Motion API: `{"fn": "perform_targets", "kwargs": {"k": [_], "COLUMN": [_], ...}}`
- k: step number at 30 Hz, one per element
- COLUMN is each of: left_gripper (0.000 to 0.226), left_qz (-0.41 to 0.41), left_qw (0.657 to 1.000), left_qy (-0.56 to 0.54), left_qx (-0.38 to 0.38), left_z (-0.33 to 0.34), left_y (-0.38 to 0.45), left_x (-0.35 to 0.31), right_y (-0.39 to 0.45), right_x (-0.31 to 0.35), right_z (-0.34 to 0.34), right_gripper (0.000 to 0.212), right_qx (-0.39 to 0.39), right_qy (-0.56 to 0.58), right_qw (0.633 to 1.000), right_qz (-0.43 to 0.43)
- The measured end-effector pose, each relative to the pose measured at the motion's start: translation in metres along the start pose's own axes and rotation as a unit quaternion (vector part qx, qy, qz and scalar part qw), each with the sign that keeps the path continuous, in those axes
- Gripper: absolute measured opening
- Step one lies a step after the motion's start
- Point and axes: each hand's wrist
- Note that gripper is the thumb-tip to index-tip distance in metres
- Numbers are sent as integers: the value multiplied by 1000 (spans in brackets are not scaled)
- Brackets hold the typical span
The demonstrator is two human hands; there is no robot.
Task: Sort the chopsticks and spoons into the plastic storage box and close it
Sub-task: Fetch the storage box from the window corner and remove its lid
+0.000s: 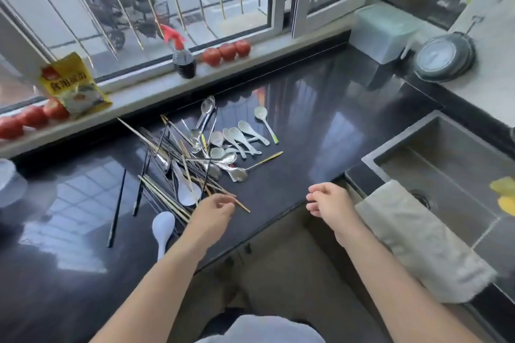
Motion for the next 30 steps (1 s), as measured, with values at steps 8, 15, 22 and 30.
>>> {"fn": "perform_targets", "kwargs": {"k": [8, 15, 22, 30], "left_gripper": [95, 104, 75, 68], "left_qz": [-258, -189, -162, -115], "left_qw": [932, 905, 929, 938], "left_qy": [197, 378, 315, 317], "left_qx": [-160, -61, -104, -81], "left_z": [-119, -105, -79, -81], "left_y": [52, 53, 103, 134], "left_x": [165, 181, 137, 119], "right_y": [32, 53, 147, 291], "right_x": [-18, 4, 36, 80], "right_z": [88, 154, 152, 166], "right_gripper": [16, 19, 37, 39], "right_qx": [192, 242, 112, 112], "right_qy": [-237, -347, -372, -483], "right_qw": [952, 906, 913, 863], "right_qz": [23, -19, -125, -95]}}
Point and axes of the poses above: each hand's wrist, its own y-axis towards the middle knuckle, its own z-axis out of the palm, x = y × z, and after that the axes turned 5 degrees about y, right-handed
